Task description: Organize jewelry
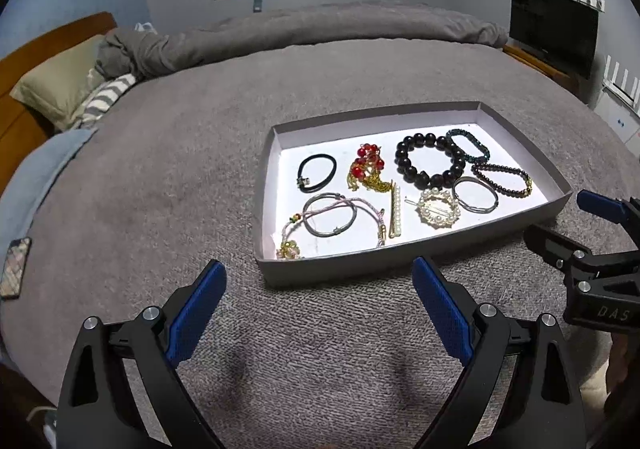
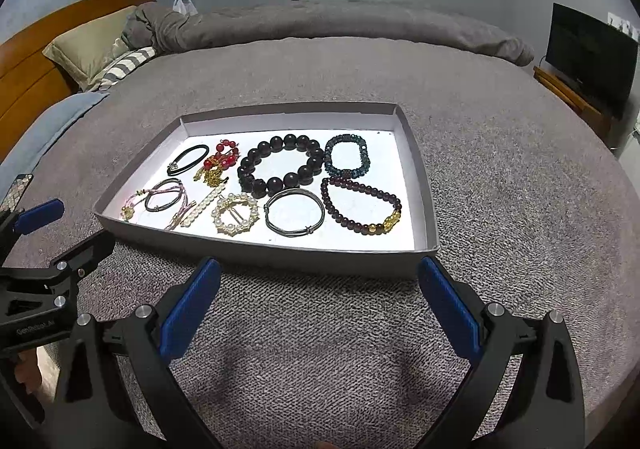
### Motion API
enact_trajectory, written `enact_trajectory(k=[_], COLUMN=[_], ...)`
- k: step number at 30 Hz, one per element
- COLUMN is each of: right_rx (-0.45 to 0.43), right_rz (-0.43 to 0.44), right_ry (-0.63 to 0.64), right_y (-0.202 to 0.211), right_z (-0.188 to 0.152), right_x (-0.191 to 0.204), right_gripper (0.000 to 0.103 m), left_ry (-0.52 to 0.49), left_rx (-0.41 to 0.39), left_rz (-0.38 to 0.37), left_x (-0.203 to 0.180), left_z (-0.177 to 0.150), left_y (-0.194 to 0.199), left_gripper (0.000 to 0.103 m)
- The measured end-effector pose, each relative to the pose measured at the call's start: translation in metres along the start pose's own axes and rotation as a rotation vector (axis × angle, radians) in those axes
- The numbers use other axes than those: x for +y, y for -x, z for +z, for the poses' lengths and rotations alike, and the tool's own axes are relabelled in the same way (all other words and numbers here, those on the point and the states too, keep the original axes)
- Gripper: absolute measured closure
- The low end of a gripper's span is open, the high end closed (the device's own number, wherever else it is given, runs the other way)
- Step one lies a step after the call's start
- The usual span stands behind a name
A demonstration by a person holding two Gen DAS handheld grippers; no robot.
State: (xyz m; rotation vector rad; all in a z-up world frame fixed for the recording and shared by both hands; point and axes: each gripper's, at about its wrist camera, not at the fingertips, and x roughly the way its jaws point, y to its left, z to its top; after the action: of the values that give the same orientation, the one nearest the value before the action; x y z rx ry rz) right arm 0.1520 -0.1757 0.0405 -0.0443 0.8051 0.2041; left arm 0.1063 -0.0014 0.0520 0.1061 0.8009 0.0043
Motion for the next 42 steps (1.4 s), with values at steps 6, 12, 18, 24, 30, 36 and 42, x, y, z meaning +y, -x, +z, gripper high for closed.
enact_trajectory(k=[6, 12, 18, 24, 30, 36, 42], right_rx=[0.006, 0.002, 0.0, 0.0, 0.0, -0.001, -0.001], right_rz=[0.0, -0.002, -0.003, -0.004, -0.004, -0.004, -0.005], right_ry=[0.0, -0.002, -0.006, -0.006, -0.007, -0.006, -0.005], right_y=[-0.0009, 0.0002, 0.0019, 0.0019, 0.0027, 0.003, 0.0033], right_z=[-0.0011, -0.0016, -0.0016, -0.0016, -0.0018, -0.0019, -0.0019], right_x=[0.0008, -0.0002, -0.0009, -0.001, -0.0012, -0.001, -0.0008], right_gripper=[0.005, 0.005, 0.005, 0.005, 0.005, 0.005, 0.005], left_ry=[-0.003, -0.007, -0.006, -0.009, -0.008, -0.008, -0.009], left_rx=[0.006, 0.006, 0.006, 0.008, 0.009, 0.009, 0.009], left_rz=[-0.003, -0.007, -0.005, -0.007, -0.007, -0.009, -0.006], left_x=[-0.0005, -0.0029, -0.0034, -0.0038, -0.0039, -0.0041, -0.0041], left_z=[-0.001, -0.0019, -0.0023, -0.0026, -0.0031, -0.0032, -0.0033], left_y=[-0.0017, -0.0017, -0.0017, -0.0016, -0.0015, -0.0011, -0.0008], left_gripper=[0.007, 0.007, 0.007, 0.007, 0.007, 0.007, 0.007])
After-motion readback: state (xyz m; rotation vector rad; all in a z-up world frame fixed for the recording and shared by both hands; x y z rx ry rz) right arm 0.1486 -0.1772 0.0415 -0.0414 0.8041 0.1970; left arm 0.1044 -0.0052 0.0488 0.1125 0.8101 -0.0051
